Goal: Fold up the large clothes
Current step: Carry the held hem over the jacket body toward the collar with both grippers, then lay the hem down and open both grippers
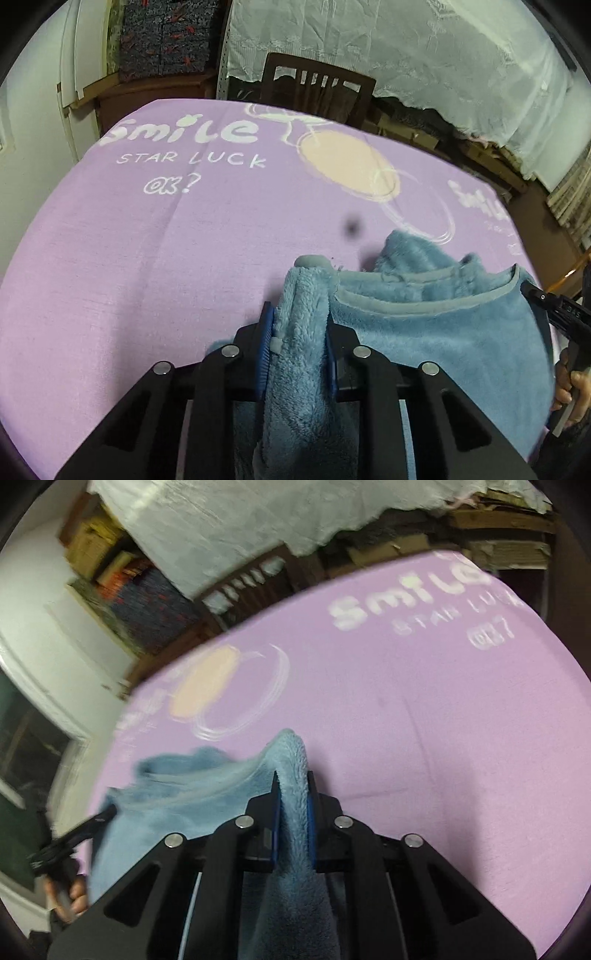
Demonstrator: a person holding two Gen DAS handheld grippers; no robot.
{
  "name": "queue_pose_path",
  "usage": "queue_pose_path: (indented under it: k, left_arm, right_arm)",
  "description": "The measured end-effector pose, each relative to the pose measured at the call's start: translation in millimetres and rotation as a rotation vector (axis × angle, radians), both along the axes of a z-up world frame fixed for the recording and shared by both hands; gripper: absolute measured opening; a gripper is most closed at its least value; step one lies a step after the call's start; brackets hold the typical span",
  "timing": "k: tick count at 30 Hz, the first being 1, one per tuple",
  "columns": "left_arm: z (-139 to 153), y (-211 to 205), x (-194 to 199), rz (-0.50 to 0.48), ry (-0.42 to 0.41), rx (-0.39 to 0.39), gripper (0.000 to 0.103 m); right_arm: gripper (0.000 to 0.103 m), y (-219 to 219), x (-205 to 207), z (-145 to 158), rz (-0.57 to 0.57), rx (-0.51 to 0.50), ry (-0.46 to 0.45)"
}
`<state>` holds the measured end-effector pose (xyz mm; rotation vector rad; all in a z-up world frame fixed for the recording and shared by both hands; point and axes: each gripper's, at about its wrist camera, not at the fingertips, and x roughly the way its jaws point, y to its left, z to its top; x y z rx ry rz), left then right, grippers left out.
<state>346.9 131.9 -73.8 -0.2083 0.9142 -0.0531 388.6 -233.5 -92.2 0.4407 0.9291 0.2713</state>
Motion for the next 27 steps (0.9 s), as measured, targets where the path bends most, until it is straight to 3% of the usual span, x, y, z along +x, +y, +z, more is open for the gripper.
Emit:
queue_pose_path:
  k: [4,7,8,9,11,14,18,23,25,27]
  left_arm:
    - [-5,0,1,0.001,0.001,0.01,0.03]
    - [-5,3,2,0.034,0.007,0.015,0.044]
    - [-5,6,2,0.044,0.009,0.004,0.049]
    - [-3,8,1,0.049,0.01,-0.009,0.051]
    - [8,12,-7,0.061,-0.006,-0.024,0.051]
    - [39,7,-34,0.058,-0.079,0.023,0.05]
    - [66,-18,-71,-0.041,-0.134,0.035,0.051]
    - [54,-70,-112,-0.217,-0.12,0.015,0.052]
    - [41,-87,-119,-0.261,-0.112,0.018,0.053]
    - [25,-93,-117,-0.262,-0.069,0.054,0.053]
  right_arm:
    - [0.014,-10,3,-9,-0.012,0.05,0.024]
    - [0.029,-18,3,-12,-0.025,0.109,0.034]
    - [0.039,-26,0,-10,-0.041,0.139,0.03]
    - [0.041,-29,-5,-7,-0.053,0.146,0.023]
    - [0.041,-32,-16,11,-0.06,0.115,-0.015]
    - [0.039,-21,-45,45,-0.013,0.037,-0.103]
    - [0.028,20,-92,67,0.165,0.018,-0.151]
    - [0.028,71,-132,45,0.358,0.07,-0.094]
    - [0.028,85,-137,29,0.39,0.027,-0.062]
    - [0.017,77,-137,15,0.372,0.041,-0.033]
